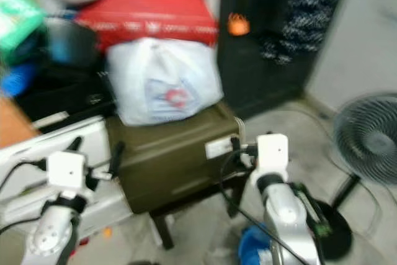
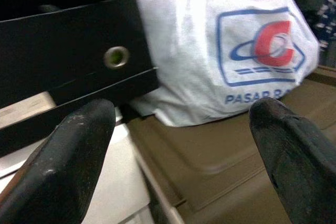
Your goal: Clean up the room
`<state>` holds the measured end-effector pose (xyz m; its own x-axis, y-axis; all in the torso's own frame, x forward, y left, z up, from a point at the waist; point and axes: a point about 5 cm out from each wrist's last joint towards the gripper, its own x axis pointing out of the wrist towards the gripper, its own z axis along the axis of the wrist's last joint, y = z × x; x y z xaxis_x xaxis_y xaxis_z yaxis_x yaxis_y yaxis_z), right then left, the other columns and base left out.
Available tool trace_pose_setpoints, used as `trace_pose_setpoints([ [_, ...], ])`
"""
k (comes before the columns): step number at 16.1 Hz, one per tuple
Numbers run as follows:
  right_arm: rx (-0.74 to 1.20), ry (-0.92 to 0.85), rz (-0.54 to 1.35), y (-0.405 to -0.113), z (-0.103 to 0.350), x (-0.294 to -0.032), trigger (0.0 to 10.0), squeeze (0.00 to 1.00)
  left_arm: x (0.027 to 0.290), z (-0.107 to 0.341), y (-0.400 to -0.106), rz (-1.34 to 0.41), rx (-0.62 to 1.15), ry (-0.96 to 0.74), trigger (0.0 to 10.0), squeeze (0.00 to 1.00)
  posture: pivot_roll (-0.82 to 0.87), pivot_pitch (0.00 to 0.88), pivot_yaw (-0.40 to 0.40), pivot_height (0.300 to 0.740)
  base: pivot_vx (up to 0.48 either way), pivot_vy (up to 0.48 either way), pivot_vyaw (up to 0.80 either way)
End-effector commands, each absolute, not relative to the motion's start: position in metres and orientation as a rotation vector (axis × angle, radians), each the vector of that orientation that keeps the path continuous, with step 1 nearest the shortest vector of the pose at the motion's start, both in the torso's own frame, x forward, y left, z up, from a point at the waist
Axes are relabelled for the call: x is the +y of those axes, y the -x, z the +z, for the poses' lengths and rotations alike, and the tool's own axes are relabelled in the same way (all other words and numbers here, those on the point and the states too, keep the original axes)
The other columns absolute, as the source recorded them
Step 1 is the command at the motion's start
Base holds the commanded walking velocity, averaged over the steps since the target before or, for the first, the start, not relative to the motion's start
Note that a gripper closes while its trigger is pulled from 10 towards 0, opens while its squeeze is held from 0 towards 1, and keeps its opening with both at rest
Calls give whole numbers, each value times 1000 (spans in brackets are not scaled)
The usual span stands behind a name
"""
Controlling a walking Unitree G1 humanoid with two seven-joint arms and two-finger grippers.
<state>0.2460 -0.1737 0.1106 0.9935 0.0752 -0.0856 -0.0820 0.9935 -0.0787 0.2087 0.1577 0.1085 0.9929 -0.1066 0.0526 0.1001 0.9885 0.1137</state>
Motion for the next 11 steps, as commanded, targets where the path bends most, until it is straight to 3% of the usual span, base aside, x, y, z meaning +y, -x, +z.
trace_pose_setpoints([
  [1,58,74,94,-251,116,-170,10000,0,162,114,-212,-92,-76,-137,10000,0,-74,0,-5,740,0,0,800],
  [11,54,73,98,-251,116,-169,10000,0,164,115,-215,-95,-85,-146,10000,0,-78,0,-3,740,0,0,800],
])
